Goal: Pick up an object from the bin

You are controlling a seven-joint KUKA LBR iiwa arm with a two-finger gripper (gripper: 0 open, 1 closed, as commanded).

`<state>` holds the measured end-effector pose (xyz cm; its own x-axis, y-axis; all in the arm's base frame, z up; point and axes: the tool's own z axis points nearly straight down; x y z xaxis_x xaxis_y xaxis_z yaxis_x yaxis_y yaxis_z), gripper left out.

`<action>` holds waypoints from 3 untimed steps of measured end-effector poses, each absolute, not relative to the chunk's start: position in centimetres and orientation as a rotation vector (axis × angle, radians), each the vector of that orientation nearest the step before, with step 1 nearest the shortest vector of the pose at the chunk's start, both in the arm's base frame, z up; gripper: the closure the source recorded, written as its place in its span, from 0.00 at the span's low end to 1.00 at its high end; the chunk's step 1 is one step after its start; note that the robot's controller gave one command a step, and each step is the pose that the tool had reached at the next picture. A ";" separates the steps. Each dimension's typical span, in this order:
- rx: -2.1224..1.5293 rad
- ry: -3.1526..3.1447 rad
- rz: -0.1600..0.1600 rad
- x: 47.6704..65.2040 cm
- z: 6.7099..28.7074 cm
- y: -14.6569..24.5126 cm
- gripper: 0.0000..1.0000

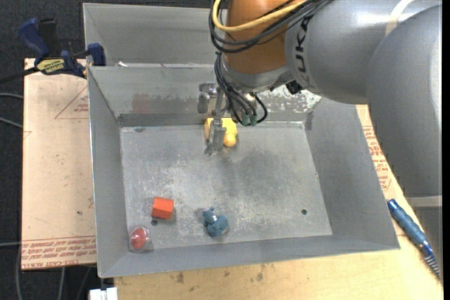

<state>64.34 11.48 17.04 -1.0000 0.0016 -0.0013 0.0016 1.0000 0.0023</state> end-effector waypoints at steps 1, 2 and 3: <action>0.085 3.150 0.002 57.5 11.0 15.1 0.00; -0.140 3.137 0.004 62.9 6.9 20.1 0.00; -0.106 3.130 0.008 63.1 13.4 22.1 0.00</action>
Offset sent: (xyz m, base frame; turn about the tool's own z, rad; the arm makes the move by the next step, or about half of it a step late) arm -0.0639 0.0329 -0.0564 0.0586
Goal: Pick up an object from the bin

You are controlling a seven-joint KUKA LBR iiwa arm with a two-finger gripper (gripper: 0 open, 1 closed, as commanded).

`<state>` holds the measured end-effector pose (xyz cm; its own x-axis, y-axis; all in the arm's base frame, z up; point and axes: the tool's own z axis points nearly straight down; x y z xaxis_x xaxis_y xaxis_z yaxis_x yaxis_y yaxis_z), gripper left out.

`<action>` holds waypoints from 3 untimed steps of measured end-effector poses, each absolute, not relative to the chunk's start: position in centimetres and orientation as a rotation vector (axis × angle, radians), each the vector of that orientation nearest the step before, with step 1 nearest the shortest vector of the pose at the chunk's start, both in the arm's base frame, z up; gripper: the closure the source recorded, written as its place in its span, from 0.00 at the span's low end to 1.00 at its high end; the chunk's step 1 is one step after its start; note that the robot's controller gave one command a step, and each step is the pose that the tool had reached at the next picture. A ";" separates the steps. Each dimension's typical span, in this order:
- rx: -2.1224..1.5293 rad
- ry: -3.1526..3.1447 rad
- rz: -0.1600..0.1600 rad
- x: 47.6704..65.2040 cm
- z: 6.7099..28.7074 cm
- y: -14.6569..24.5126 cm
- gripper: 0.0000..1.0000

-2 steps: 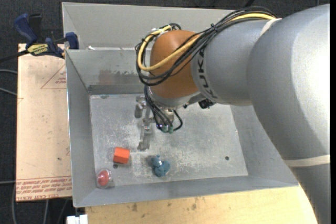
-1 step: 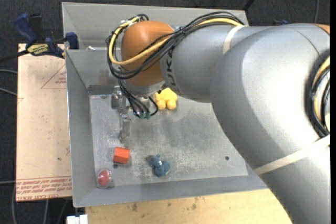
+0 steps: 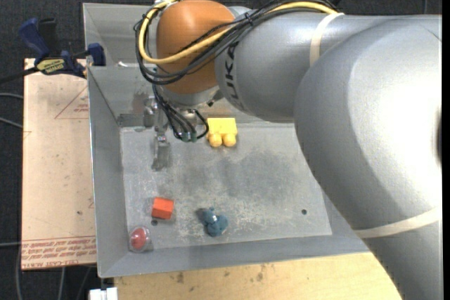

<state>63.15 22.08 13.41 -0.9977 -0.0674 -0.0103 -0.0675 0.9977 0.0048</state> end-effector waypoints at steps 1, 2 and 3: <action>-0.264 3.132 0.004 54.9 7.1 19.7 0.00; -0.375 3.117 0.003 48.6 8.1 19.4 0.00; -0.521 3.095 0.001 49.2 8.1 17.4 0.00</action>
Offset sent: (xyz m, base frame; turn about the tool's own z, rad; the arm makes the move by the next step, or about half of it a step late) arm -0.0812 -0.0248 -0.0641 -0.1019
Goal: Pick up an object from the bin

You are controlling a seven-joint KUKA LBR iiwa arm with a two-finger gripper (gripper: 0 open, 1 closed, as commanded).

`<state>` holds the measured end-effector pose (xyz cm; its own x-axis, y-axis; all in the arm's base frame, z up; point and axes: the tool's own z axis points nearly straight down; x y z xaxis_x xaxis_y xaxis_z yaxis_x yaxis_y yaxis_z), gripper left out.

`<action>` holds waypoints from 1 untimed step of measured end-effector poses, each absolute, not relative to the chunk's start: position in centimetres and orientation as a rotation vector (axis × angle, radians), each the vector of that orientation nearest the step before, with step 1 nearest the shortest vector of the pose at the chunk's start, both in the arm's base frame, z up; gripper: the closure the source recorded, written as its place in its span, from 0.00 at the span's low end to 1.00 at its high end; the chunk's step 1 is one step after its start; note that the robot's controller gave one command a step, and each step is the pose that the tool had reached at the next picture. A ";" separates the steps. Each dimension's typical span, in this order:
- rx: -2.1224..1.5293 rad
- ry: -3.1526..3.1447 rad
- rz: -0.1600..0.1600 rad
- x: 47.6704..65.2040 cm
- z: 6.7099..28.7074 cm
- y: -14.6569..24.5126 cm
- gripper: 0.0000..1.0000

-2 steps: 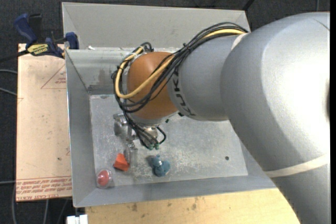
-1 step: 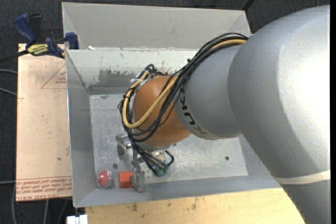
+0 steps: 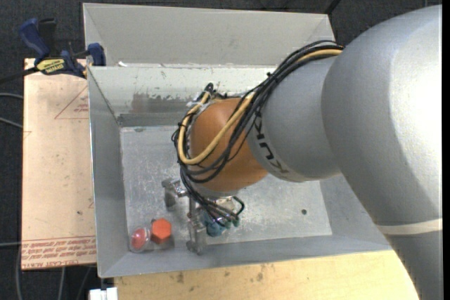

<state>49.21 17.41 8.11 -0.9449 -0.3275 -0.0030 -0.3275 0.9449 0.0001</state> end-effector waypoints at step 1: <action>-0.306 3.123 -0.003 51.8 10.0 7.3 0.00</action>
Offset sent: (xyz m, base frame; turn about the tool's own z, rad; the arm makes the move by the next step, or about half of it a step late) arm 0.0241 -0.0962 0.0191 0.1277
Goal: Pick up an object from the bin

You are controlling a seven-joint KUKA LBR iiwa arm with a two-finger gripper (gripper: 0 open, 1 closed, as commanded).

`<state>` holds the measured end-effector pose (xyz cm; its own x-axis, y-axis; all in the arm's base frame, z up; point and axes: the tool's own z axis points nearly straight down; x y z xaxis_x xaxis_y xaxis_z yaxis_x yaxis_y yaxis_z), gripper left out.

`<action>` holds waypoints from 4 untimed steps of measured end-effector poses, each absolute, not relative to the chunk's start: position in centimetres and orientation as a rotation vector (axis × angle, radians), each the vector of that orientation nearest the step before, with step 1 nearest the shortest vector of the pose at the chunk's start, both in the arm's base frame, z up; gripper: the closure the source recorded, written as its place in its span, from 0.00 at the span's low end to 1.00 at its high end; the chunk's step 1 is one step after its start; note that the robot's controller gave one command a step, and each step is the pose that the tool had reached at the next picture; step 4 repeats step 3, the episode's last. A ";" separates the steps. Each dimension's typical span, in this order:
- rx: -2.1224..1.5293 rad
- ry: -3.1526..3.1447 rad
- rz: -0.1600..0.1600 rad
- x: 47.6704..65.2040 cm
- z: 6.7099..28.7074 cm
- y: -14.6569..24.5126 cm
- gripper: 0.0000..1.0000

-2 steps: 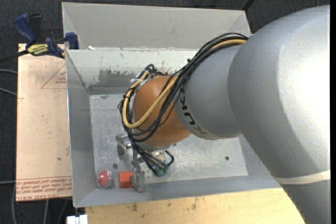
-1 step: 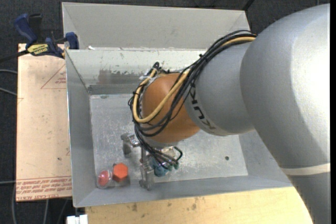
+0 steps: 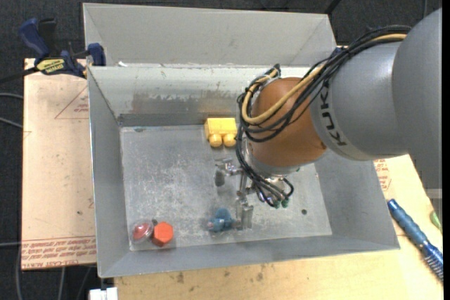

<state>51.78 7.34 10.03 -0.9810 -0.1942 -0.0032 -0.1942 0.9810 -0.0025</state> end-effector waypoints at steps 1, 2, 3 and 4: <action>-0.266 3.120 0.003 48.8 7.0 9.0 0.00; -0.264 3.129 0.002 48.6 7.0 8.9 1.00; -0.329 3.112 0.001 50.2 23.0 8.2 1.00; -0.329 3.112 0.001 50.2 23.0 8.2 1.00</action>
Offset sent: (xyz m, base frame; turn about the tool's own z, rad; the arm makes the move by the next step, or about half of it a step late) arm -0.0323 0.0150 -0.0303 0.0253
